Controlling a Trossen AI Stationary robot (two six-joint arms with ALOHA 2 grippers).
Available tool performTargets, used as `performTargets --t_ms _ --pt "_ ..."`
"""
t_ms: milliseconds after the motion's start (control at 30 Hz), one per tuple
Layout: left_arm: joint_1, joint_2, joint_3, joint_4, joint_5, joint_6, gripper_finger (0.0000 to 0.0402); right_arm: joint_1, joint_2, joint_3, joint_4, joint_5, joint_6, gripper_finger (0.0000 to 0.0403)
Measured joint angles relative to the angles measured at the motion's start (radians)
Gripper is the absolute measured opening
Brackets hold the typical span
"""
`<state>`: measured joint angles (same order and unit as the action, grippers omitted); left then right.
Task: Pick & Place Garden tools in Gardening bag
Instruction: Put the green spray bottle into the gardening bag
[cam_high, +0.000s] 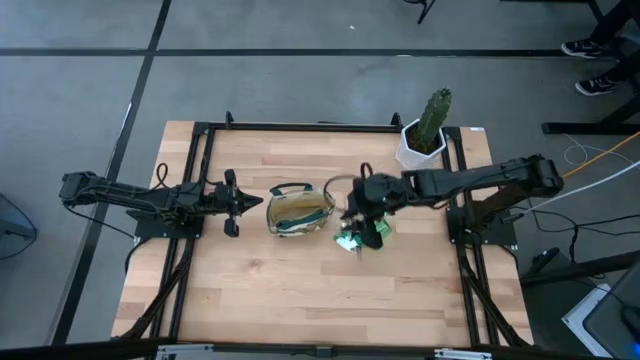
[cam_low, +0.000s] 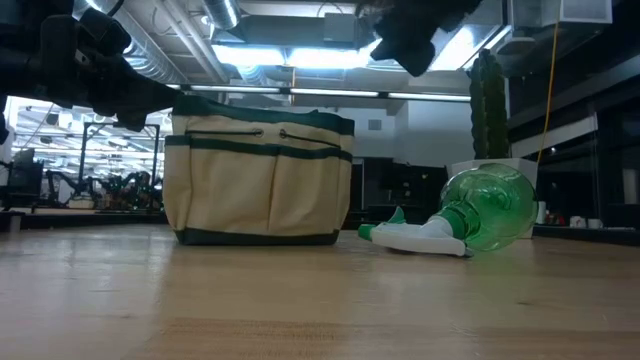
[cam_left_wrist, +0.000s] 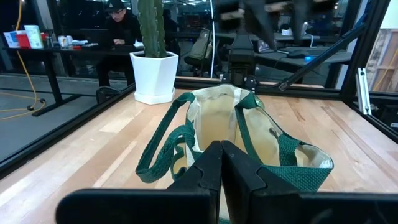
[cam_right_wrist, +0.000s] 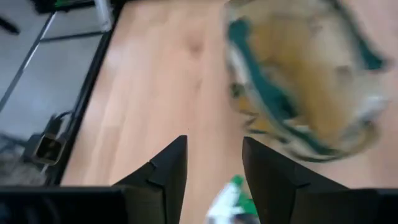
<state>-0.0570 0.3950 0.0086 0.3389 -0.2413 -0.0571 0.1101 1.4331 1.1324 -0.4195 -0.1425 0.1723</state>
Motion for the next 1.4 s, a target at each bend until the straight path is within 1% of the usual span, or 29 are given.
performTargets --t_ms 167,233,400,600,800,933,1100,1233,1400 --pt "0.0 0.0 0.0 0.0 0.0 0.0 0.0004 0.076 0.031 0.0 -0.028 0.007 -0.013 0.0156" --pt "0.0 0.0 0.0 0.0 0.0 0.0 0.0004 0.095 0.047 0.0 -0.057 0.035 -0.051 0.0156" --pt "0.0 0.0 0.0 0.0 0.0 0.0 0.0004 0.134 0.092 0.0 -0.131 0.043 -0.084 0.0156" --pt "0.0 0.0 0.0 0.0 0.0 0.0 0.0004 0.16 0.168 0.0 -0.21 0.045 -0.137 0.0156" --pt "0.0 0.0 0.0 0.0 0.0 0.0 0.0004 0.158 0.236 0.0 -0.213 0.047 -0.16 0.0158" --pt "0.0 0.0 0.0 0.0 0.0 0.0 0.0004 0.141 0.264 0.0 -0.21 0.053 -0.125 0.0177" --pt "0.0 0.0 0.0 0.0 0.0 0.0 0.0004 0.122 0.272 0.0 -0.233 0.057 -0.111 0.0219" --pt "0.0 0.0 0.0 0.0 0.0 0.0 0.0004 0.119 0.272 0.0 -0.234 0.091 -0.197 0.0245" --pt "0.0 0.0 0.0 0.0 0.0 0.0 0.0004 0.119 0.276 0.0 -0.235 0.161 -0.31 0.0253"
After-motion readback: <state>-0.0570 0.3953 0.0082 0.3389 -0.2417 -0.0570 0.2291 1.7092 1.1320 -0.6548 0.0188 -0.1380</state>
